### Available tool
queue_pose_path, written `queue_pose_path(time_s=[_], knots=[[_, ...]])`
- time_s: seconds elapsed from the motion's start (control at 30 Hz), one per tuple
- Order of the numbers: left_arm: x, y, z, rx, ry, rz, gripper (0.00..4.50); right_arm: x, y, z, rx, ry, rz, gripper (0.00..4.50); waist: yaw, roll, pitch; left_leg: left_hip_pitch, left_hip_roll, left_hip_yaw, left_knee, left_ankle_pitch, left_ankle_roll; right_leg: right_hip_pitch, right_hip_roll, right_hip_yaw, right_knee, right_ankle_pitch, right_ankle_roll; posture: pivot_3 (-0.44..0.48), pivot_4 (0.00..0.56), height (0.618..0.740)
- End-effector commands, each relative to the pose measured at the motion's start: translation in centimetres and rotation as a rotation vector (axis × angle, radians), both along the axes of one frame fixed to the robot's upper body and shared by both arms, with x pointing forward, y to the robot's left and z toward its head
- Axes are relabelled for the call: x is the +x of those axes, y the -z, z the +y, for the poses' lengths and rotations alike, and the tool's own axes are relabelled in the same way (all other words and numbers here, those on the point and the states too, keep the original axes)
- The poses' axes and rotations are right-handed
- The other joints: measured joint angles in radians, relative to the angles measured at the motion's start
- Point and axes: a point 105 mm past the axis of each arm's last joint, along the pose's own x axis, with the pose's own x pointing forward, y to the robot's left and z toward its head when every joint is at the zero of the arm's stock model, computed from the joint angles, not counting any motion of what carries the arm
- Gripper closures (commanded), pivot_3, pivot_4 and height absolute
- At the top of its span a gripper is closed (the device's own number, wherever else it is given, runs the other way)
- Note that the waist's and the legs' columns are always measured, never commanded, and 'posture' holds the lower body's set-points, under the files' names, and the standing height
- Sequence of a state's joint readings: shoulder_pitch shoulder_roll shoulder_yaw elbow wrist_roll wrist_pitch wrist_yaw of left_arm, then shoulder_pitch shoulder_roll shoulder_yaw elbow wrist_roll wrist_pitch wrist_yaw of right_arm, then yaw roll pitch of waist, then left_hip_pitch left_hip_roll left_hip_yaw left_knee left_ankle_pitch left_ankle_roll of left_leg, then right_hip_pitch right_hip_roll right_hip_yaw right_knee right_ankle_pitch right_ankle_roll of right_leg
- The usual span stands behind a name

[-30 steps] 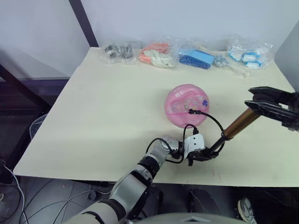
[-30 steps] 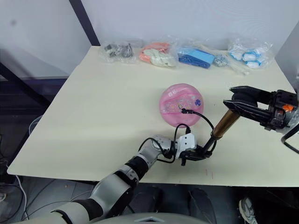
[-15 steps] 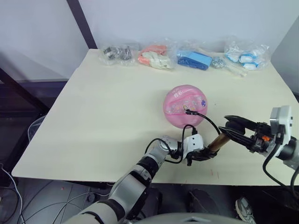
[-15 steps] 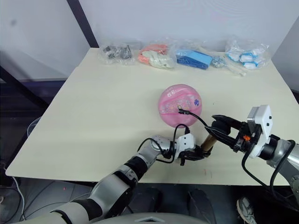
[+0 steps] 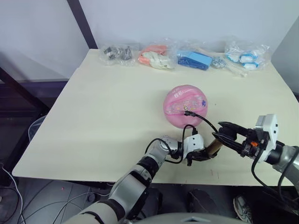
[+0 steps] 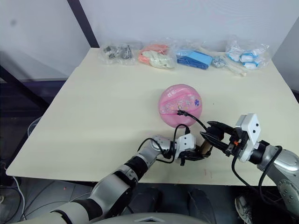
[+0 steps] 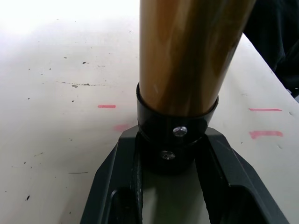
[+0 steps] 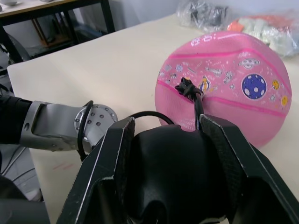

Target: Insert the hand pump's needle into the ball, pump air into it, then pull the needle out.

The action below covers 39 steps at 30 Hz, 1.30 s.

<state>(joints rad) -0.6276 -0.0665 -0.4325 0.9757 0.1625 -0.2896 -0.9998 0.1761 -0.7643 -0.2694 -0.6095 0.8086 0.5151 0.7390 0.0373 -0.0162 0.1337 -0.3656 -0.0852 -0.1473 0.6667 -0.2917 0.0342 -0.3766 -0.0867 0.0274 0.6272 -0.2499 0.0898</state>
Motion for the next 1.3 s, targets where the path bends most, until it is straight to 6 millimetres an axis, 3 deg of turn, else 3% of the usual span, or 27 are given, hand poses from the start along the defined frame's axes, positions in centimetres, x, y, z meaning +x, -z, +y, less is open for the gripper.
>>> queue_pose_path(time_s=[0.03, 0.13, 0.4, 0.67, 0.73, 0.97, 1.1, 1.3], knots=[[-1.2, 3.9, 2.4, 0.139, -0.039, 0.122, 3.40, -0.3, -4.1, -0.3, 0.039, -0.044, -0.088, 2.76, 0.001, 0.001, 0.002, 0.000, 0.000, 0.000, 0.000, 0.000, 0.000, 0.000, 0.000, 0.000, 0.000, 0.000, 0.000, 0.000, 0.150, 0.740], [-1.3, 3.9, 2.3, 0.138, -0.040, 0.123, 3.40, -0.5, -7.1, -0.8, 0.070, -0.061, -0.124, 2.76, 0.002, 0.002, 0.004, -0.002, -0.001, 0.000, 0.000, 0.000, 0.000, -0.001, -0.001, 0.000, 0.000, 0.000, 0.000, 0.000, 0.150, 0.740], [-1.4, 4.0, 2.3, 0.140, -0.038, 0.122, 3.40, -1.4, -12.5, -2.1, 0.061, -0.099, -0.171, 2.76, 0.003, 0.002, 0.007, -0.004, -0.001, 0.000, 0.001, 0.000, 0.000, -0.001, -0.002, -0.001, 0.000, 0.000, 0.000, 0.000, 0.150, 0.740], [-1.3, 4.0, 2.3, 0.142, -0.040, 0.118, 3.40, -1.4, -14.1, -2.2, 0.050, -0.110, -0.178, 2.76, 0.003, 0.001, 0.008, -0.005, -0.001, 0.000, 0.001, 0.000, 0.000, -0.002, -0.002, -0.001, 0.000, 0.000, 0.000, 0.000, 0.150, 0.740], [-1.3, 4.0, 2.2, 0.138, -0.040, 0.118, 3.40, -1.3, -12.9, -2.2, 0.031, -0.108, -0.143, 2.76, 0.004, 0.001, 0.008, -0.006, -0.001, 0.000, 0.001, 0.000, 0.000, -0.003, -0.002, -0.001, 0.000, 0.000, 0.000, 0.000, 0.150, 0.740], [-1.4, 4.0, 2.1, 0.133, -0.045, 0.118, 3.40, -0.8, -5.8, -1.2, -0.012, -0.102, 0.015, 2.76, 0.003, -0.002, 0.006, -0.004, -0.001, 0.000, 0.001, 0.000, 0.000, -0.002, -0.002, -0.001, 0.000, 0.000, 0.000, 0.000, 0.150, 0.740], [-1.4, 4.0, 2.1, 0.134, -0.047, 0.117, 3.40, -0.6, -3.2, 0.0, 0.021, -0.107, 0.033, 2.76, 0.001, -0.004, 0.003, -0.001, 0.000, 0.000, 0.001, 0.000, 0.000, 0.000, -0.001, -0.001, 0.000, -0.002, 0.004, 0.000, 0.150, 0.740], [-1.5, 4.1, 2.1, 0.134, -0.045, 0.119, 3.40, 0.5, 1.7, 0.2, -0.050, -0.027, 0.058, 2.76, 0.001, -0.005, -0.002, 0.001, 0.000, -0.001, 0.000, 0.000, 0.000, 0.000, 0.000, -0.001, 0.000, -0.002, 0.004, 0.000, 0.150, 0.740]])
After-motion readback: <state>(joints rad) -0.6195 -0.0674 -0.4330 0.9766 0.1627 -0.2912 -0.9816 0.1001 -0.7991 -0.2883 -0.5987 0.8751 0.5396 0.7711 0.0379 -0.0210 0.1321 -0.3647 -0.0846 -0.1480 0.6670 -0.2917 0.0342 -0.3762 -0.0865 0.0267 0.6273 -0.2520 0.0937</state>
